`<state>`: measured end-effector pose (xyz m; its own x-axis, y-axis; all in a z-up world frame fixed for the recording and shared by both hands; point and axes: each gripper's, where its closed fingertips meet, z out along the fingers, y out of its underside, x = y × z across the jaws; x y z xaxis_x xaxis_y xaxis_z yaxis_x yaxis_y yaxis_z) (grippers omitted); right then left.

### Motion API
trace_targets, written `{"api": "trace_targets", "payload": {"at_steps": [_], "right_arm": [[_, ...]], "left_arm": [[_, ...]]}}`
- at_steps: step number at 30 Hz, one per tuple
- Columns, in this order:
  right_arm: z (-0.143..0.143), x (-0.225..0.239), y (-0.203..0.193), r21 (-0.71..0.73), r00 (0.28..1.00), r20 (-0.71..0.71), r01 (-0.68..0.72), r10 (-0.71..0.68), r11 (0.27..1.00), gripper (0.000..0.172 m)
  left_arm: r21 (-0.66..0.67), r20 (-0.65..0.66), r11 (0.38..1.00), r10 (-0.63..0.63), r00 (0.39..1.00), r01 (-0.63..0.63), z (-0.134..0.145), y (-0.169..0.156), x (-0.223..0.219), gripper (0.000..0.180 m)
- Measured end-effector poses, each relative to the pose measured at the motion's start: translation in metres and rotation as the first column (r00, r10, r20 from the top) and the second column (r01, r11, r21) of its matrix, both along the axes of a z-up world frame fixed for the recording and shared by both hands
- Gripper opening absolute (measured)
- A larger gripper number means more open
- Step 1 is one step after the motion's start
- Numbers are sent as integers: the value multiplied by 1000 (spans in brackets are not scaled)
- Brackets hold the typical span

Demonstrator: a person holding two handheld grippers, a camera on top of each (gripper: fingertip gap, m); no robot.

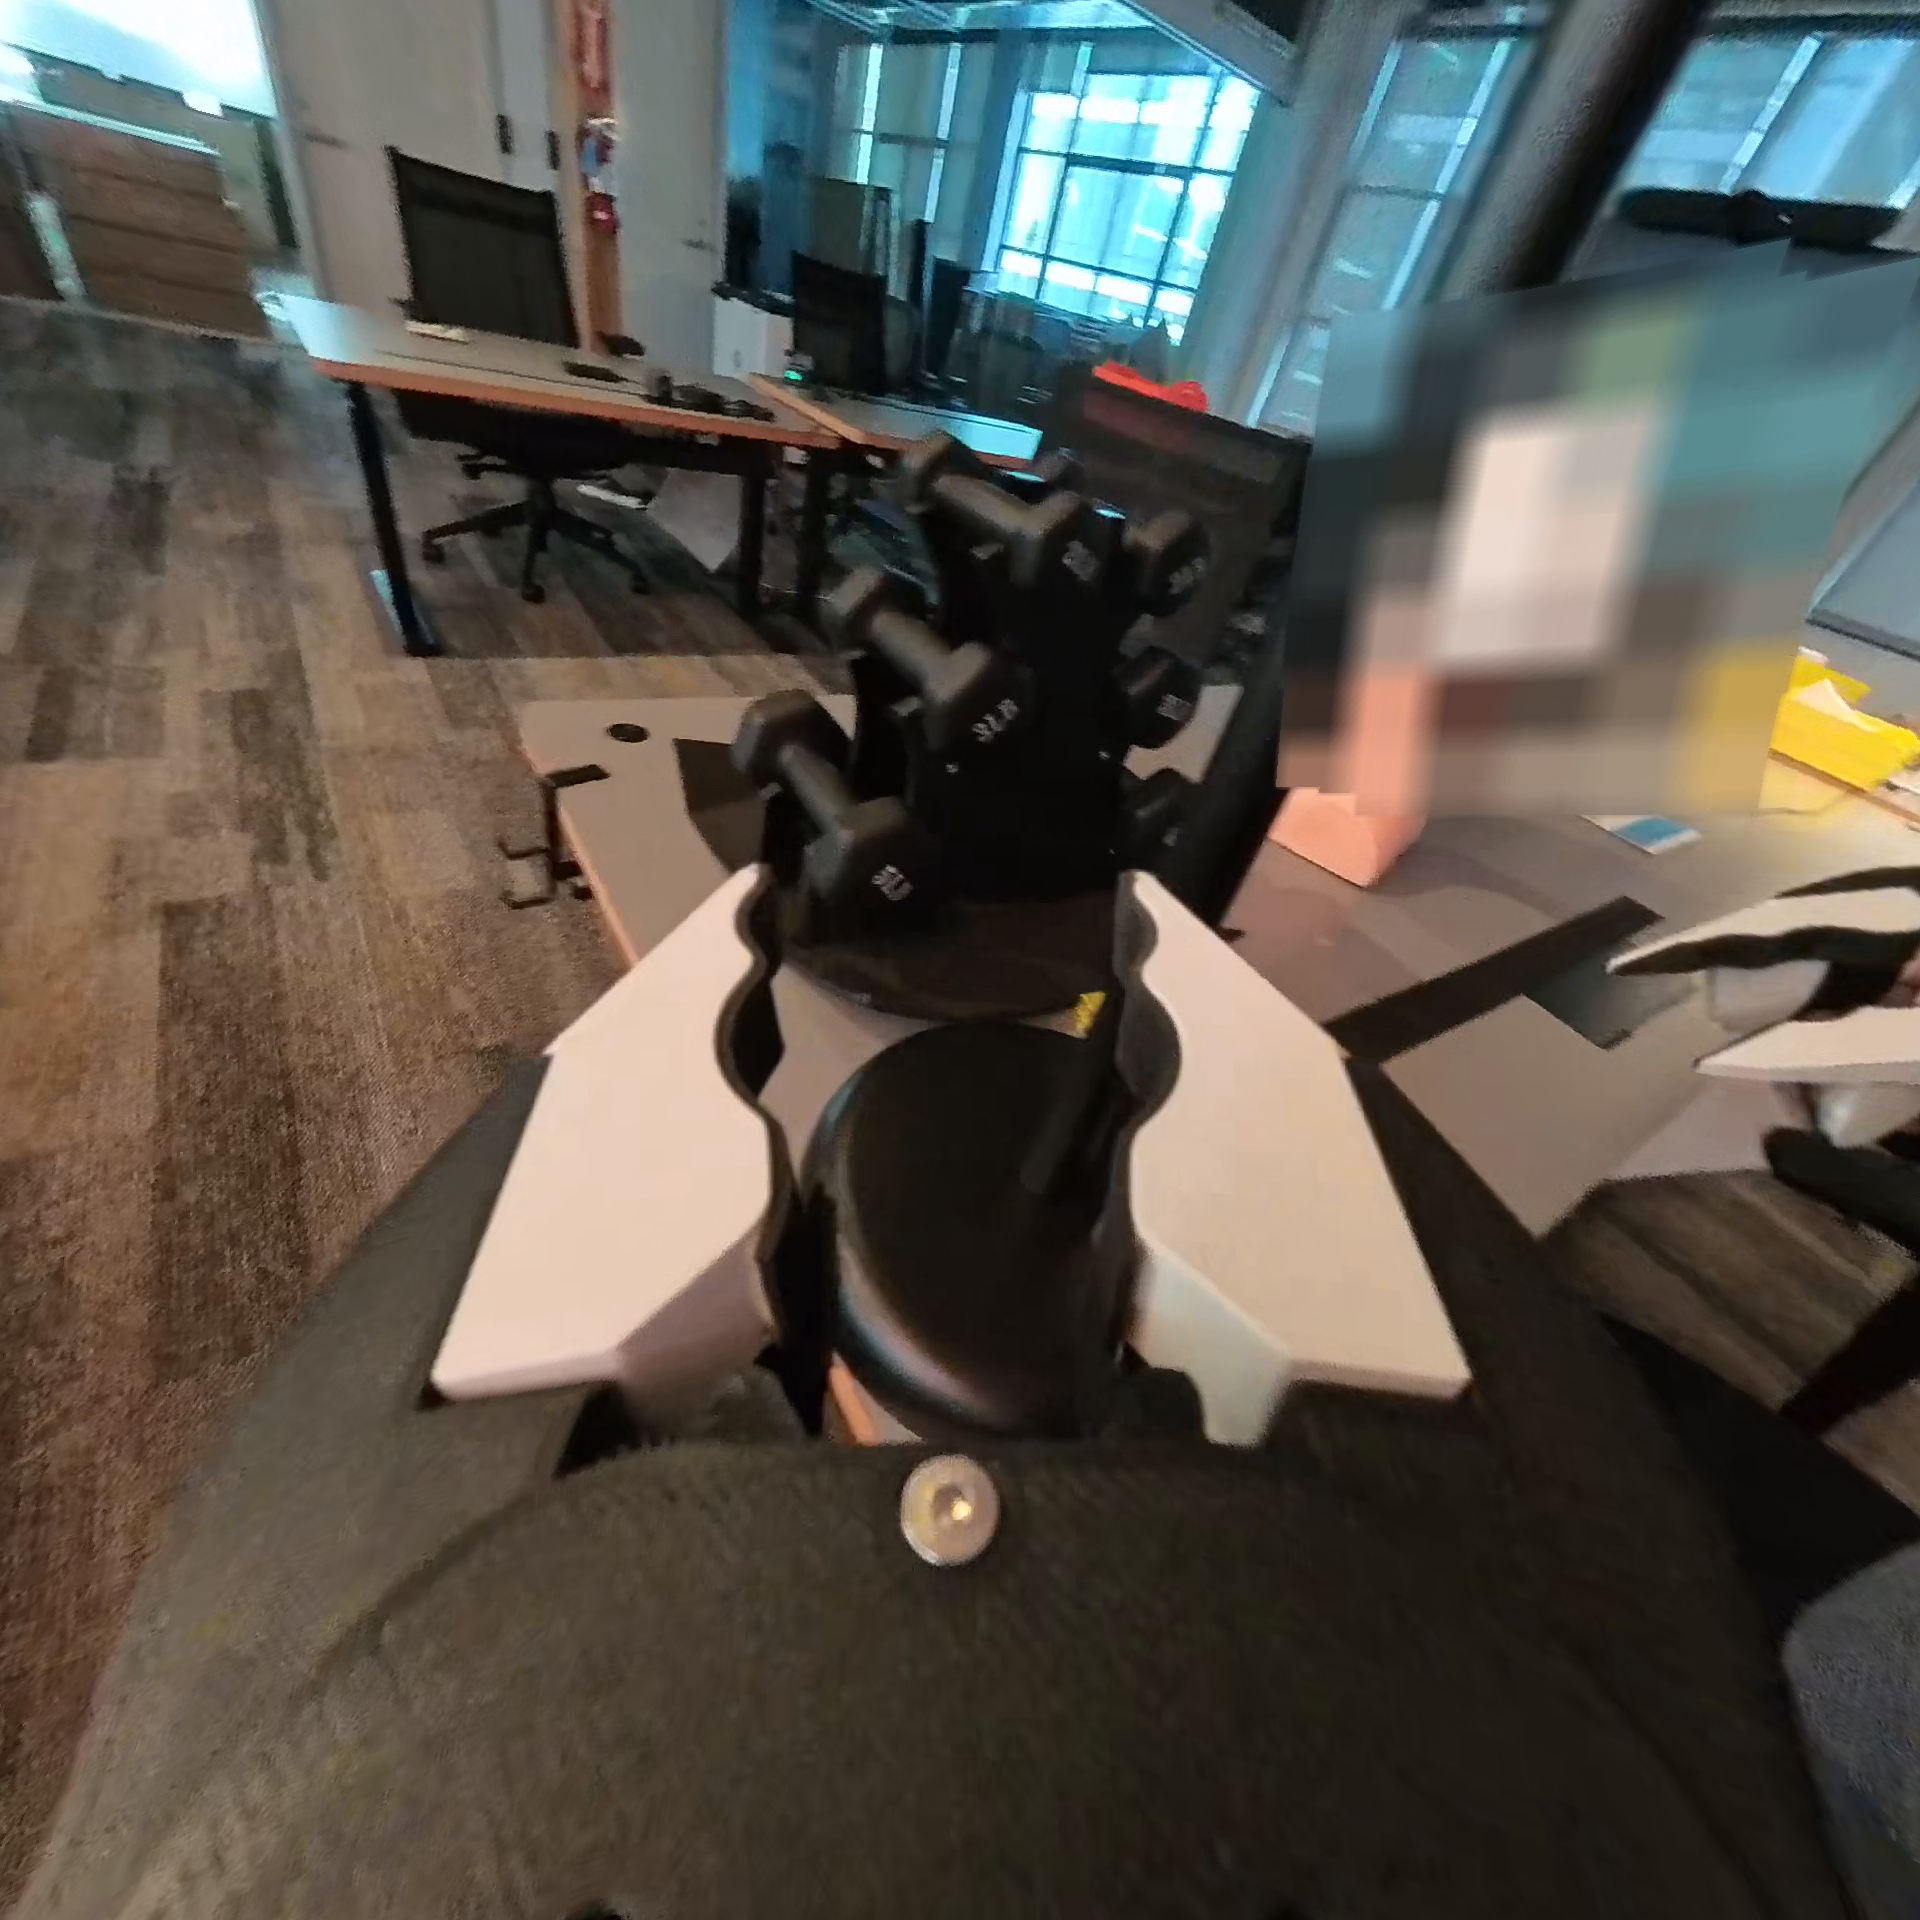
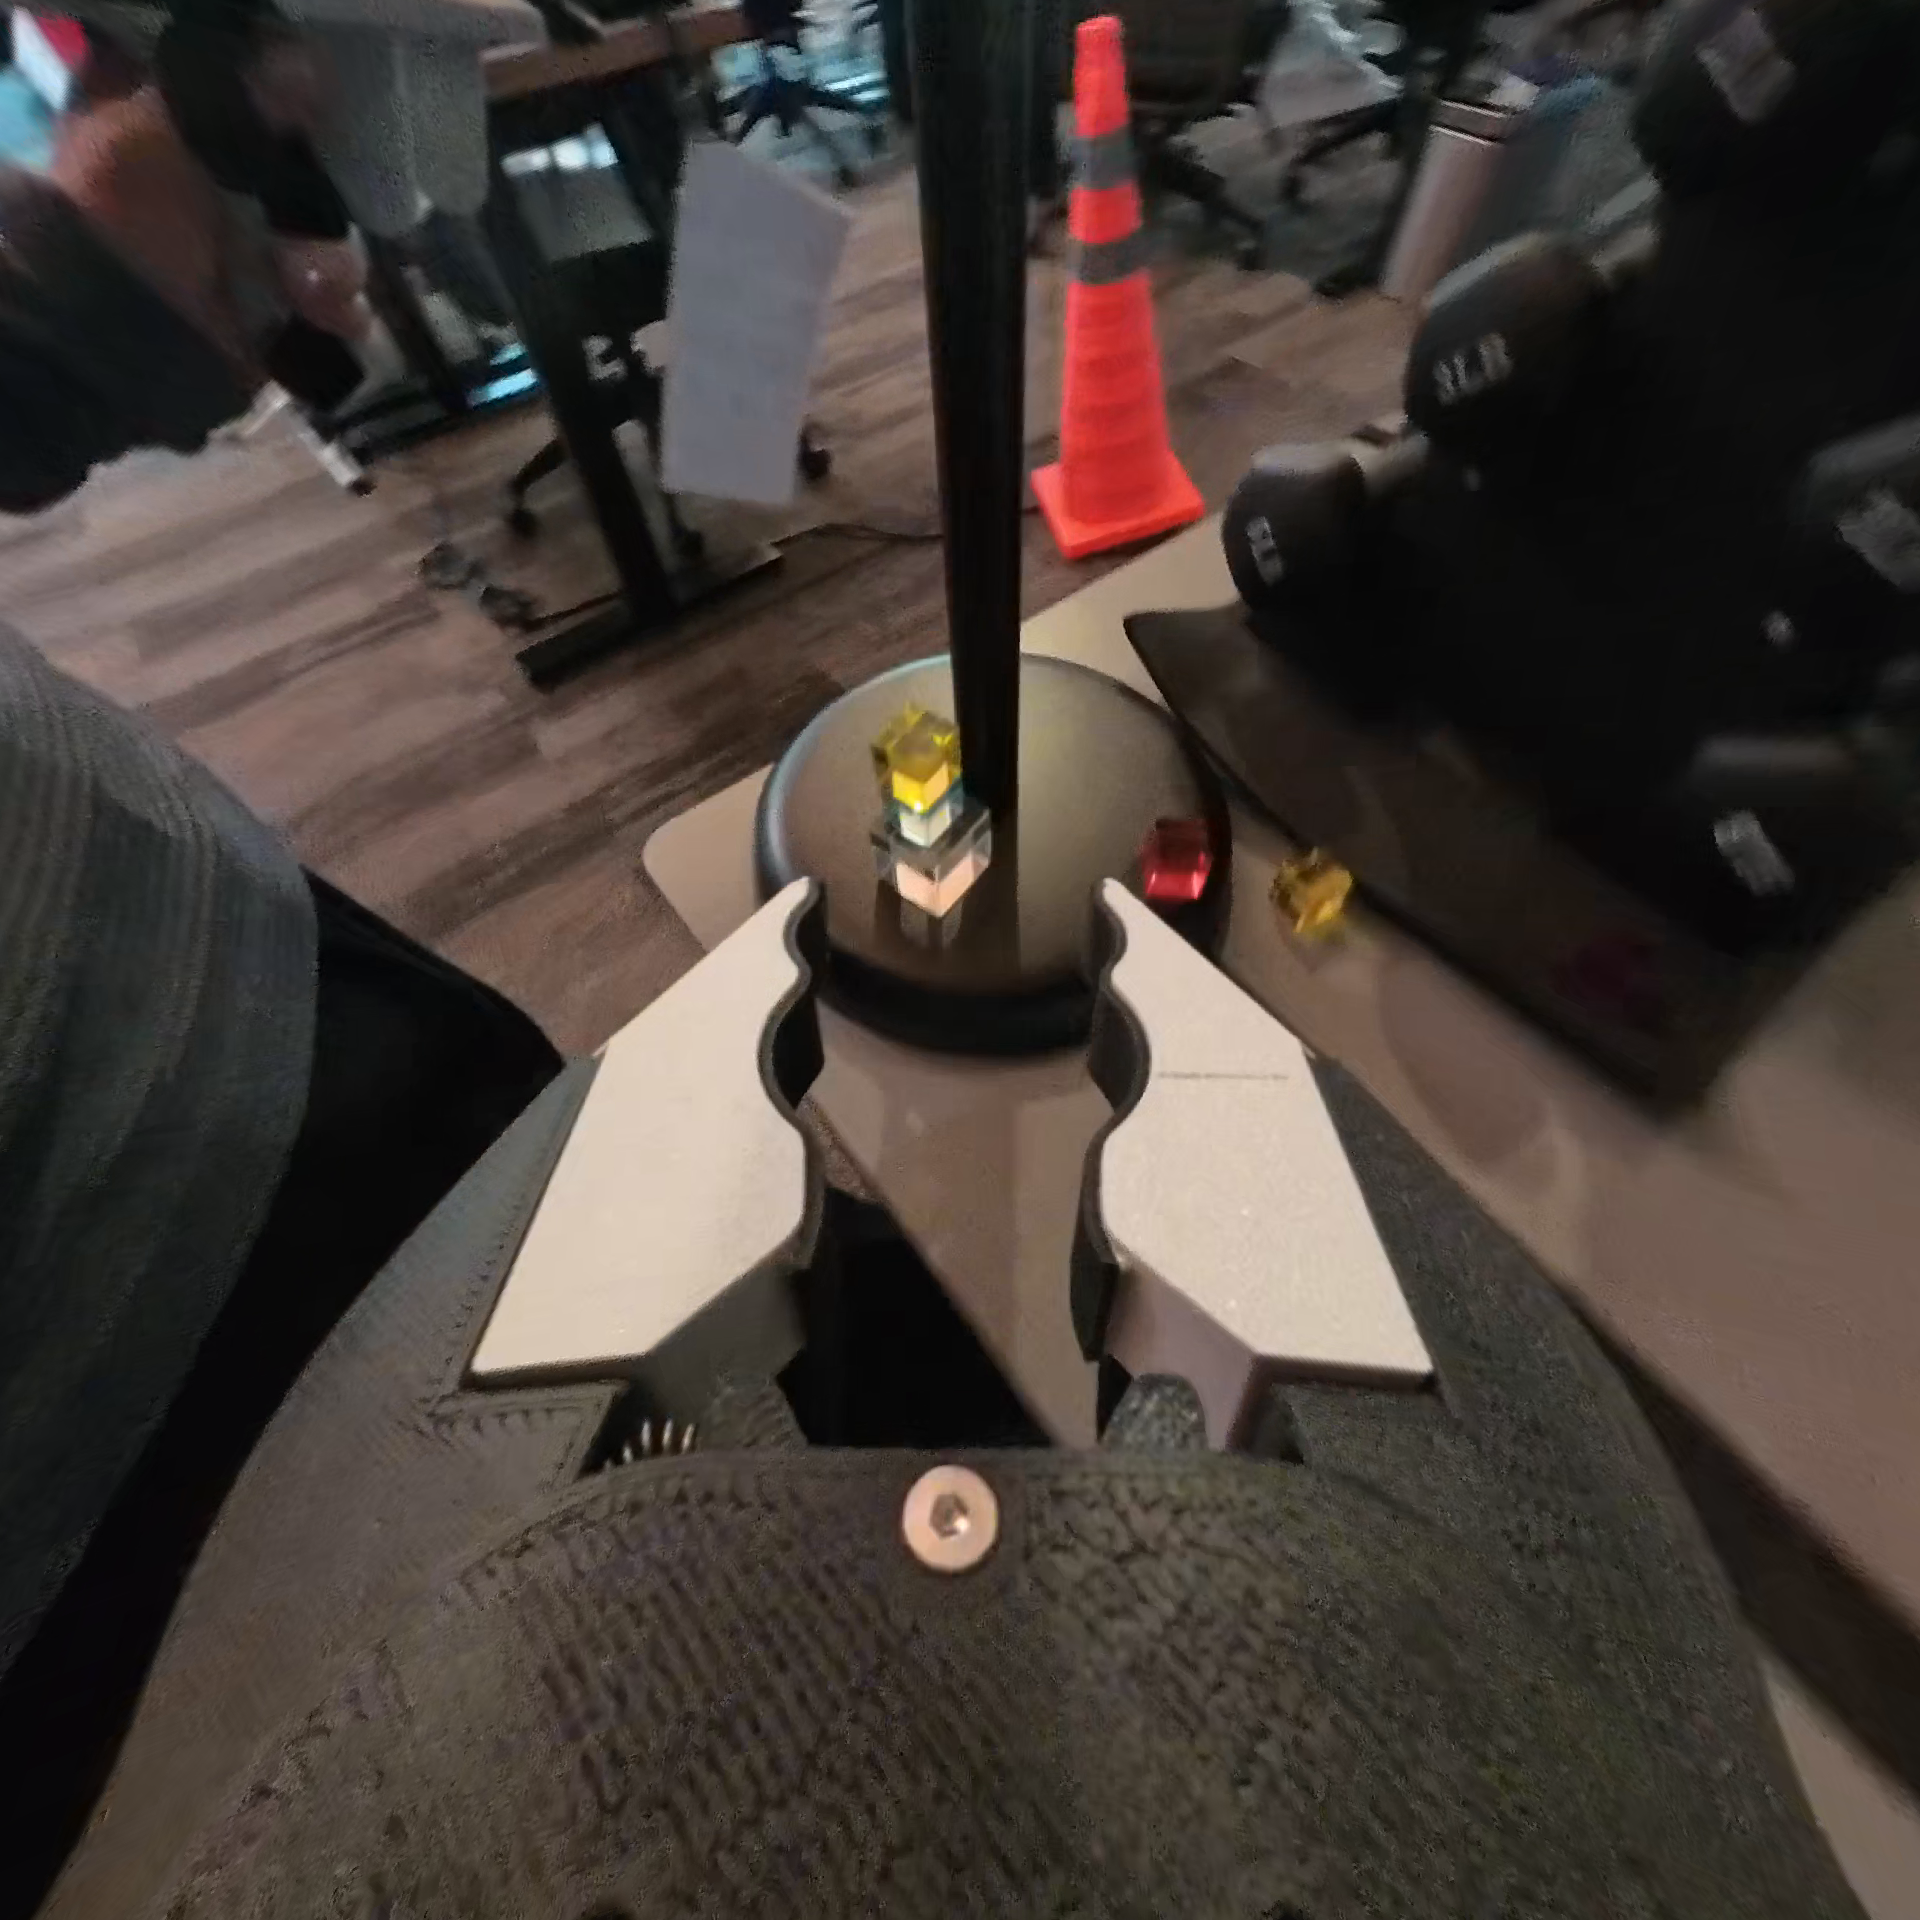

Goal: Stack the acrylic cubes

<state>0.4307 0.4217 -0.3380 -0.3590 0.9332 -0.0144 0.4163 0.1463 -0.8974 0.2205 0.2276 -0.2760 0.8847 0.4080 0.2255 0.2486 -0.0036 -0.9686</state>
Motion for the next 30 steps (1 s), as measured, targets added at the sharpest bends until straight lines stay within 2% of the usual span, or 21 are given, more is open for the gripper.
{"api": "trace_targets", "payload": {"at_steps": [3,5,7,8,10,11,14,17,21,24,26,28,30], "right_arm": [[-6,-50,14,47,982,18,-191,190,981,49],[-10,-84,22,38,945,48,-325,323,945,50],[-10,-113,27,1,898,73,-434,433,901,53],[-10,-124,31,-11,881,67,-469,468,883,54],[-16,-141,42,-25,875,45,-482,483,876,54],[-21,-144,48,-48,883,31,-467,469,883,55],[-44,-136,55,-90,884,8,-465,467,881,55],[-58,-134,50,-17,836,-52,-548,546,837,55],[-78,-141,34,80,689,-123,-711,715,699,58],[-96,-142,28,200,550,-145,-798,823,568,59],[-111,-137,28,266,473,-110,-833,874,485,59],[-127,-137,32,350,452,-62,-825,890,443,59],[-135,-135,34,336,444,-34,-839,895,429,56]], "left_arm": [[-23,-66,990,138,988,-140,0,-10,-28,70],[-27,-89,960,274,957,-278,-3,-22,-48,79],[11,-39,894,449,893,-449,-7,-46,-56,88],[75,-6,854,517,856,-515,-8,-56,-52,88],[174,29,788,596,802,-591,-19,-67,-39,84],[156,41,766,626,779,-624,-35,-70,-34,85],[59,40,745,663,748,-664,-82,-69,-19,89],[80,-21,715,698,716,-694,-101,-73,-6,86],[180,-77,670,739,669,-720,-108,-69,10,87],[294,-104,642,758,644,-708,-108,-52,45,86],[361,-103,649,742,663,-670,-108,-33,77,83],[375,-111,688,699,706,-622,-109,-7,108,80],[311,-113,731,663,740,-608,-114,16,129,77]]}}
